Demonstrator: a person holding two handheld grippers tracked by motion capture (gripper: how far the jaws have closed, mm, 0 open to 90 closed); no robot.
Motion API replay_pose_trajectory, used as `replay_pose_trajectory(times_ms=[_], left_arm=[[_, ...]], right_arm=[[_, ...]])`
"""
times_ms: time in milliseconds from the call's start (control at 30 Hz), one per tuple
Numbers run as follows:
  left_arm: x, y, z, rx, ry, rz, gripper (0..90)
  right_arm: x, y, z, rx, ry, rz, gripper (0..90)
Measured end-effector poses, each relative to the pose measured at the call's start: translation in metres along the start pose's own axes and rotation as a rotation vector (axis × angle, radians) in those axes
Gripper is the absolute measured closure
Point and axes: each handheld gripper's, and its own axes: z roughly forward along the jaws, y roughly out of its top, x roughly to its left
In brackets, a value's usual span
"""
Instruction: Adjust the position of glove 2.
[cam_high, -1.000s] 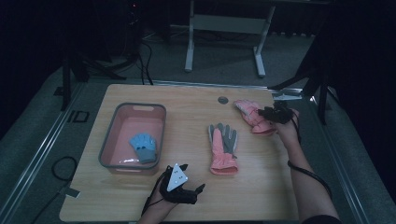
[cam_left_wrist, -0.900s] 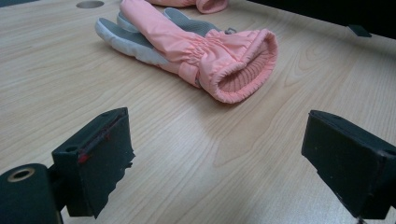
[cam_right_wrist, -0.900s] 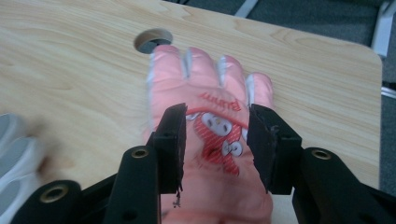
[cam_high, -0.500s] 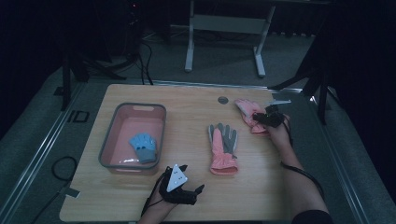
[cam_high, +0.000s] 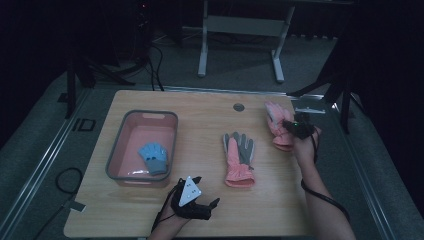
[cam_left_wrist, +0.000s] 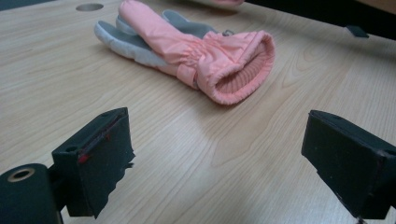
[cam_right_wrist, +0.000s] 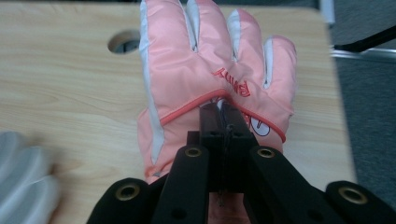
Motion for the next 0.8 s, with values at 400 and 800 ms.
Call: replay_pose_trajectory(times_ms=[400,800], left_arm=[[0.000,0.005,0.001,-0.023,0.017,0.027,8.7],[0.000,0.003,0.003,-0.020,0.002,0.045,8.7]], right_arm=[[0.029,-0.026,-0.091,-0.065,-0.089,0.068,89.1],[0.066,-0.077,-0.105,-0.002,-0.110,0.078,88.9]])
